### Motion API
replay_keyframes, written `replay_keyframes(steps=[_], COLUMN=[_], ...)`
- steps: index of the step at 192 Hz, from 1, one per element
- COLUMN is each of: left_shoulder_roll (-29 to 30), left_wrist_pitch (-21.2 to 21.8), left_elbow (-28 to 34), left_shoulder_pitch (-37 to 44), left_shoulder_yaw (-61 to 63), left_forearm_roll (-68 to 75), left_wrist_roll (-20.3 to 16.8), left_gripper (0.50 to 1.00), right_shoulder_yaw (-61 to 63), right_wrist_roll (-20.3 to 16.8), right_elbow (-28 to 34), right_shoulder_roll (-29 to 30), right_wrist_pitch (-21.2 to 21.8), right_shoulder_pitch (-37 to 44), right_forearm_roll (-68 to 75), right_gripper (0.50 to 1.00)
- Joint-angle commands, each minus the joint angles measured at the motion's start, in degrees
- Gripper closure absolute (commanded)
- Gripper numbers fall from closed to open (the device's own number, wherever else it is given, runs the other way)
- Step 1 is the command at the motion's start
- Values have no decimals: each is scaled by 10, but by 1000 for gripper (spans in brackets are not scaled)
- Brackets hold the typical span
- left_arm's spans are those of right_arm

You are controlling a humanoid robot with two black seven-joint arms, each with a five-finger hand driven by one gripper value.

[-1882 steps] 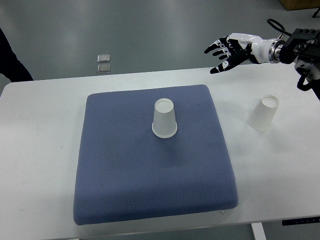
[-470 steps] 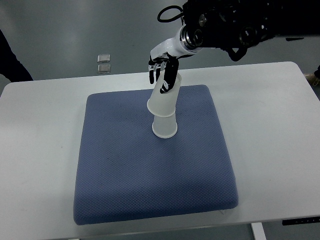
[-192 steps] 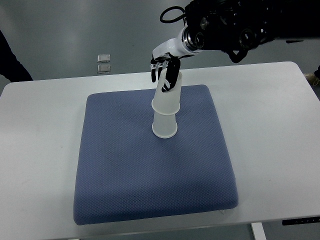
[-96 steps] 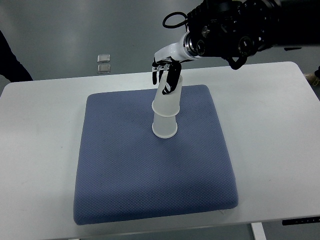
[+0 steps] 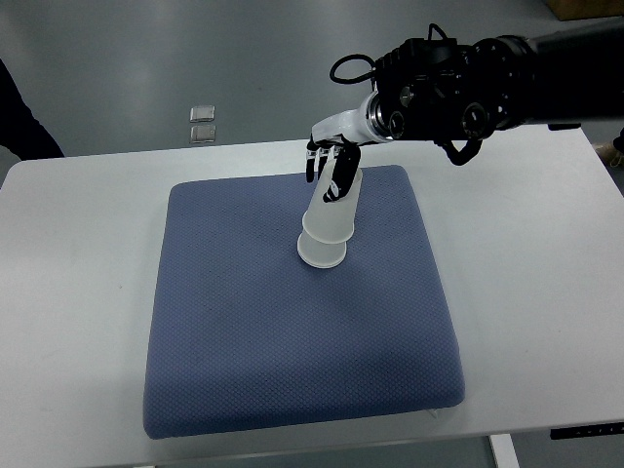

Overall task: Stack paper cups
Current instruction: 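Open the right hand and lift it off the stacked cups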

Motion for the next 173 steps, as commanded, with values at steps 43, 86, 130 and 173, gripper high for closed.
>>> replay_keyframes(steps=[43, 86, 130, 173], left_shoulder_roll=[0, 0, 0, 0], left_wrist_pitch=[0, 0, 0, 0], left_elbow=[1, 0, 1, 0], left_shoulder_pitch=[0, 0, 0, 0], left_shoulder_yaw=[1, 1, 0, 0], left_forearm_roll=[-1, -1, -1, -1], left_wrist_roll=[0, 0, 0, 0], left_gripper=[500, 500, 500, 500], right_shoulder_yaw=[4, 12, 45, 103], right_wrist_roll=[1, 1, 1, 2], right_elbow=[-7, -11, -20, -78], right_shoulder_roll=[0, 0, 0, 0], right_wrist_pitch=[-31, -37, -28, -32], right_shoulder_pitch=[-39, -46, -16, -3], right_forearm_roll=[3, 3, 7, 15], right_gripper=[762, 646, 599, 599])
